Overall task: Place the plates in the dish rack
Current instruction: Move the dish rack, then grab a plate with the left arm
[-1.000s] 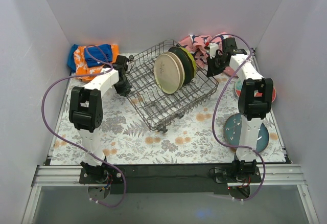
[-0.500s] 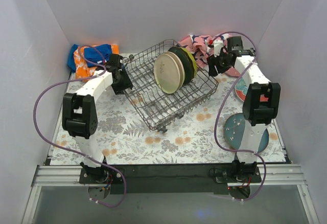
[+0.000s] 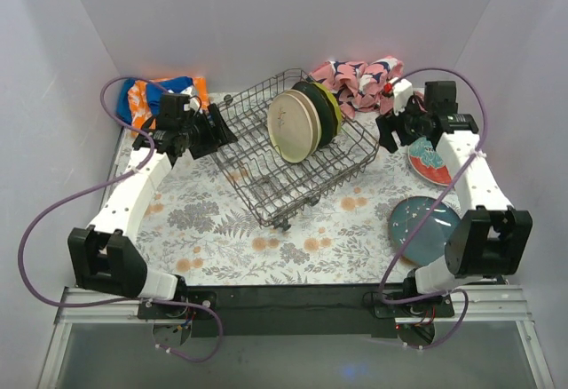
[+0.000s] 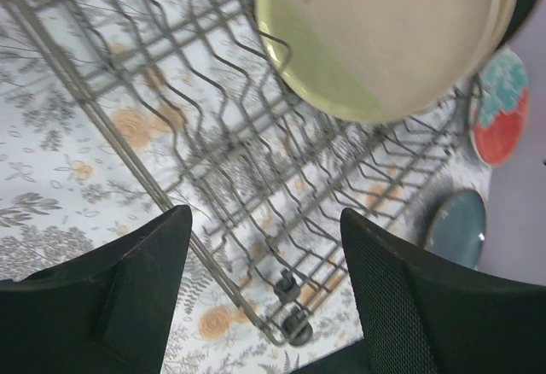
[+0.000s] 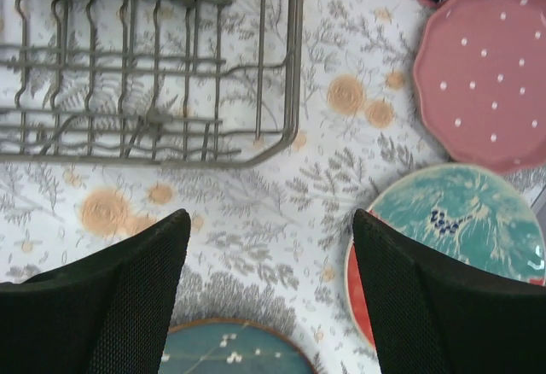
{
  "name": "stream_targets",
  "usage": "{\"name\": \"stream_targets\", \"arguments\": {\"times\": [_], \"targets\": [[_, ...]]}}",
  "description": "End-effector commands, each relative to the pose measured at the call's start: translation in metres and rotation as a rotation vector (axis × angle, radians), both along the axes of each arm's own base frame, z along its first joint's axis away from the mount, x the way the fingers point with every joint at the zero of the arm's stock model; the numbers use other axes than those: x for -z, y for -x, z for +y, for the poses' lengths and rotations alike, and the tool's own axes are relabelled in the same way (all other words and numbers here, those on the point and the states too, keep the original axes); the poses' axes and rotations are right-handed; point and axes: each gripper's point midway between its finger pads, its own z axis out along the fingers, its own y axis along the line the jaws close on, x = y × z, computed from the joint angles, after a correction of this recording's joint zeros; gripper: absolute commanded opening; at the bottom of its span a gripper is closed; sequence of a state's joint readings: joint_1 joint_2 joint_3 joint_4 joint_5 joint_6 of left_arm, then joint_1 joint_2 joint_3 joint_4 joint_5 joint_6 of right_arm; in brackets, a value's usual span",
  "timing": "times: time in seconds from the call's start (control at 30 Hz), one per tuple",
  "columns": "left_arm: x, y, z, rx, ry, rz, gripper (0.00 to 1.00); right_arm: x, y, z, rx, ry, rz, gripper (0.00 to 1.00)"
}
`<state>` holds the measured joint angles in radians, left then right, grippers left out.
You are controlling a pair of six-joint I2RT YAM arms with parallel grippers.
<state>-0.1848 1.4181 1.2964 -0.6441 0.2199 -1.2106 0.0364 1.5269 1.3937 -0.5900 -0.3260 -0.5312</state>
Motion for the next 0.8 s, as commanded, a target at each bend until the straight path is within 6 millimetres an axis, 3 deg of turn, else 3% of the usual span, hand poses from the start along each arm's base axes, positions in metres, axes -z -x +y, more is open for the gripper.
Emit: {"name": "stream_targets", "arguments": {"times": [0.0, 0.07, 0.13, 0.3, 0.4, 0.57, 0.77], "targets": [[-0.028, 0.034, -0.033, 0.195, 0.113, -0.085, 0.69, 0.001, 0.041, -0.017, -0.016, -0.008, 0.015, 0.82], [-0.038, 0.052, -0.055, 0.287, 0.153, -0.11, 0.69, 0.004, 0.058, -0.027, -0.003, -0.013, 0.029, 0.82], [-0.045, 0.065, -0.074, 0.355, 0.18, -0.125, 0.69, 0.018, 0.075, -0.034, 0.002, -0.007, 0.072, 0.82], [-0.057, 0.107, -0.144, 0.574, 0.297, -0.15, 0.69, 0.033, 0.105, -0.062, 0.055, -0.005, 0.101, 0.83], [-0.056, 0.127, -0.178, 0.655, 0.328, -0.152, 0.69, 0.05, 0.124, -0.078, 0.073, -0.007, 0.152, 0.83], [-0.042, 0.156, -0.234, 0.786, 0.35, -0.097, 0.69, 0.073, 0.149, -0.115, 0.129, 0.002, 0.215, 0.83], [-0.017, 0.169, -0.288, 0.879, 0.392, -0.026, 0.69, 0.096, 0.17, -0.156, 0.197, -0.011, 0.278, 0.82]]}}
